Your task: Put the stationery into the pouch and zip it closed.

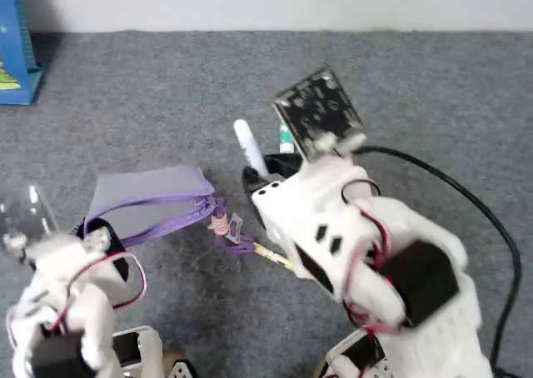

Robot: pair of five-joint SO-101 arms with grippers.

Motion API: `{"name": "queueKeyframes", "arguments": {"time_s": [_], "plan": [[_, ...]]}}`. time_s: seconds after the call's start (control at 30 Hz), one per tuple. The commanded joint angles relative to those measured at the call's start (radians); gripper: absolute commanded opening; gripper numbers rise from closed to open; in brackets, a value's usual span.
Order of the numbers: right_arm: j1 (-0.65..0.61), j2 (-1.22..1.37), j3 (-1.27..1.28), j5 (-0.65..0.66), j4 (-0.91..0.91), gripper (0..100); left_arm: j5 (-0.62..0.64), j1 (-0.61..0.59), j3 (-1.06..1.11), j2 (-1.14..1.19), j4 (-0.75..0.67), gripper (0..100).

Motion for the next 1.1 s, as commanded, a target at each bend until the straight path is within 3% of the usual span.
{"name": "queueKeyframes", "arguments": {"time_s": [0.0, 0.27, 0.5, 0.83, 1.07], "plan": [[-0.038, -0.058, -0.026, -0.048, -0.11, 0.8, 0.009, 0.0, -0.163, 0.141, 0.046, 1], [-0.14, -0.061, 0.003, -0.103, -0.3, 0.8, 0.009, 0.005, -0.3, 0.307, 0.117, 1], [-0.148, -0.082, 0.281, -0.103, -0.684, 0.8, 0.009, 0.005, -0.406, 0.503, 0.172, 1], [-0.148, -0.179, 0.695, -0.098, -1.346, 0.8, 0.005, 0.005, -0.406, 0.523, 0.172, 1], [-0.182, -0.122, 0.761, -0.098, -1.563, 0.8, 0.005, 0.006, -0.406, 0.523, 0.172, 1]]}}
